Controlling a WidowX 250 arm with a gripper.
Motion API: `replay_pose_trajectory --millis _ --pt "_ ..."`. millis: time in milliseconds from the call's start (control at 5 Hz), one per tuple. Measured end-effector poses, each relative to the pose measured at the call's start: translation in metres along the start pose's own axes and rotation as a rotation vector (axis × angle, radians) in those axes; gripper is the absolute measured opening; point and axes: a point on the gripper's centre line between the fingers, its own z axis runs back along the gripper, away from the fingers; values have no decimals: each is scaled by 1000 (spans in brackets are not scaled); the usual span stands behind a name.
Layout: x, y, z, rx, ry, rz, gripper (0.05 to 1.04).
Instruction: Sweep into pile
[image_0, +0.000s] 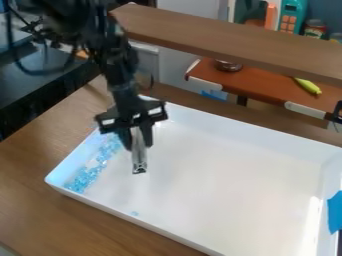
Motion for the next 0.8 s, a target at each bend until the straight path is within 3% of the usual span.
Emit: replay_pose_trajectory --millis 200,400,800 --pt "-19 -10 32 -94 -33 -101 374" --pt "-37 -6 20 -120 2 -185 374" --pt "-41 16 -10 -122 -55 -275 374"
